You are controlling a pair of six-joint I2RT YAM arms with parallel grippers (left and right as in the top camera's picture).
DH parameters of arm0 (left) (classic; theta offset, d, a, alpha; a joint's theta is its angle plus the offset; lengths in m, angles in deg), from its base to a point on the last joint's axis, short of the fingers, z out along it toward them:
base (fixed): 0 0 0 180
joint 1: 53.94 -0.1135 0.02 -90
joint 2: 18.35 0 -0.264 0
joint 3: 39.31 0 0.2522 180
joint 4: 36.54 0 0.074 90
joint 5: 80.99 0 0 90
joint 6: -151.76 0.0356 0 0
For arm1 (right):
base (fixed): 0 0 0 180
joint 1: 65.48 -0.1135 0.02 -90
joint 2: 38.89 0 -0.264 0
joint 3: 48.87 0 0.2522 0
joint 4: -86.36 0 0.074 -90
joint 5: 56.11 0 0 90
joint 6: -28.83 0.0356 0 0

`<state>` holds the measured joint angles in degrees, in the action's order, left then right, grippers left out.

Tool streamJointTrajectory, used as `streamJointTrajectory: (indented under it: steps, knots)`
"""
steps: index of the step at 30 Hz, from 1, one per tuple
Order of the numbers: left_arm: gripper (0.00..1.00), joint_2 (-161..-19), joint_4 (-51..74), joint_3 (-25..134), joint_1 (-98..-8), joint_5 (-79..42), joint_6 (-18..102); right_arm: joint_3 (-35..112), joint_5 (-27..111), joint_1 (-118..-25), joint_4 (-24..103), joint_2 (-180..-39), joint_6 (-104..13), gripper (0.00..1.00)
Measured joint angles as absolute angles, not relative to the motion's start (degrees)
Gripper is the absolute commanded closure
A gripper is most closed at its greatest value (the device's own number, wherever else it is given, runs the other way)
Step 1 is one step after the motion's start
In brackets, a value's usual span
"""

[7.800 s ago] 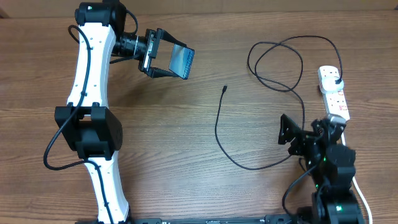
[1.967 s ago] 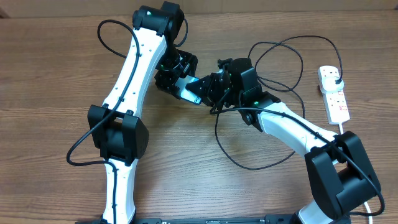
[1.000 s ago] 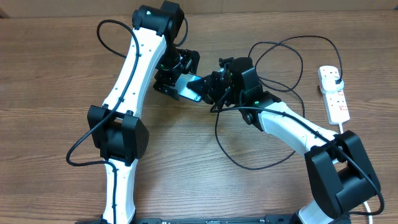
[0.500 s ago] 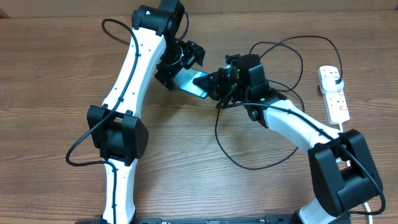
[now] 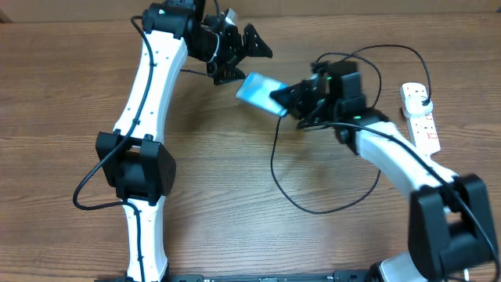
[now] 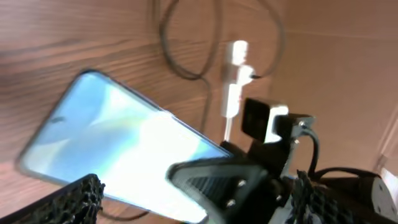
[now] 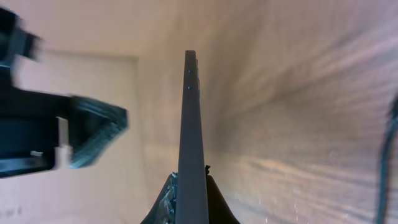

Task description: Plug charger to phone and switch on socket

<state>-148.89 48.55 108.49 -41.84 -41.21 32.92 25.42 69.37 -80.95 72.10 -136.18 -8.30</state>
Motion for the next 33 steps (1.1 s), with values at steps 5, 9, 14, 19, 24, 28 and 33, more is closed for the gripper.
streamJointTrajectory:
  steps: [5,9,14,19,24,28,33]
  knots:
    - [0.00,-148.89,44.81,108.51,-42.69,-49.16,33.62,25.42,63.27,-79.46,72.83,-129.23,-7.26,0.96]
    - [0.00,-148.89,41.97,108.56,-42.73,-53.82,31.28,25.42,58.77,-80.18,77.92,-127.26,-2.75,0.96]
    - [0.00,-148.89,37.95,108.60,-42.73,-57.80,25.66,25.42,51.40,-81.38,81.68,-127.24,6.45,0.96]
    - [0.00,-148.89,32.31,108.64,-42.73,-60.12,19.28,25.42,46.22,-81.62,86.38,-127.24,15.69,0.96]
    - [0.09,-148.89,25.66,108.64,-42.73,-60.84,12.57,25.42,43.97,-82.13,87.97,-127.24,23.15,0.96]
    - [0.20,-148.89,22.30,108.64,-42.71,-60.68,7.83,25.42,43.51,-83.83,88.26,-127.24,27.54,0.96]
    - [0.31,-148.89,21.95,108.64,-42.67,-59.70,4.22,25.42,43.45,-85.89,89.74,-127.24,29.81,0.96]
